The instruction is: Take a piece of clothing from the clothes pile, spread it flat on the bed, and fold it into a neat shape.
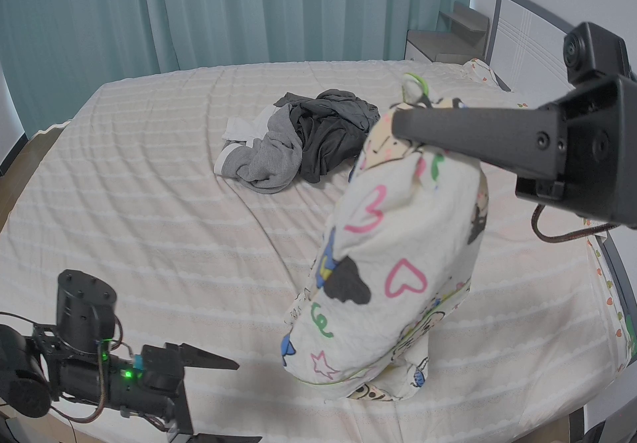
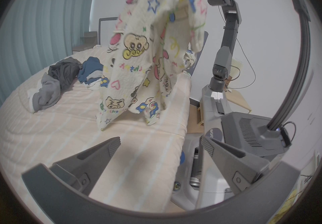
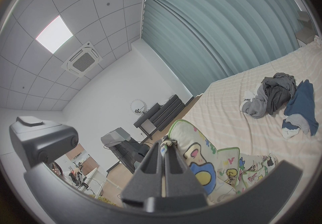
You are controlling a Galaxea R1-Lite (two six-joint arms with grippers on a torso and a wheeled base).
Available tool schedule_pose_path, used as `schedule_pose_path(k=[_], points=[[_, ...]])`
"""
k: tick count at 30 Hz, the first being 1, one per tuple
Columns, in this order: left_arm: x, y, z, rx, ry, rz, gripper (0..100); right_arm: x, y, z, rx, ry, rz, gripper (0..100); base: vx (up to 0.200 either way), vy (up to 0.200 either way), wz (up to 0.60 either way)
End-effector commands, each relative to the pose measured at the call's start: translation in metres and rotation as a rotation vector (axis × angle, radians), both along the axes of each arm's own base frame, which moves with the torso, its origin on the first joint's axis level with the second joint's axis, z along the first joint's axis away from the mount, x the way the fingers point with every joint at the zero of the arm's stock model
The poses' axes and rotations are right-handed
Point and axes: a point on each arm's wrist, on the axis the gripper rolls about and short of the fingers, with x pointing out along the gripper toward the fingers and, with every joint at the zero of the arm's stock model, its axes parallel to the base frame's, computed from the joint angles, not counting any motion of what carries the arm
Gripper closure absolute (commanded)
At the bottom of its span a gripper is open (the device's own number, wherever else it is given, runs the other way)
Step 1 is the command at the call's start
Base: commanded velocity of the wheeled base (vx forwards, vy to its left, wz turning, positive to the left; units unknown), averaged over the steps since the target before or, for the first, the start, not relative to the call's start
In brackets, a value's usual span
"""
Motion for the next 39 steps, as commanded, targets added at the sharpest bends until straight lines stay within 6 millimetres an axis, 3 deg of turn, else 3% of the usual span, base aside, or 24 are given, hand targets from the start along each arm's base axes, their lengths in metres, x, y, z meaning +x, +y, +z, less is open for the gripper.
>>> schedule_pose_path(k=[1,12,20,26,33,39], points=[[0.026,-0.023,-0.051,0.093,0.093,-0.017,0,0.006,0.021,0.003,0.004,0.004,-0.008,100,0.000,0.000,0.00],[0.056,-0.035,-0.088,0.140,-0.018,0.198,0,-0.005,0.006,0.023,0.068,-0.031,-0.007,100,0.000,0.000,0.00],[0.064,-0.053,-0.109,0.067,-0.031,0.211,0,-0.008,0.002,0.037,0.115,-0.041,-0.006,100,0.000,0.000,0.00],[0.060,-0.074,-0.116,-0.043,-0.001,0.225,0,-0.003,0.011,0.033,0.104,-0.016,0.004,100,0.000,0.000,0.00],[0.066,-0.082,-0.137,-0.012,-0.072,0.368,0,-0.004,0.012,0.033,0.103,-0.014,0.008,100,0.000,0.000,0.00],[0.075,-0.089,-0.137,-0.034,-0.094,0.454,0,-0.004,0.012,0.031,0.100,-0.011,0.008,100,0.000,0.000,0.00]])
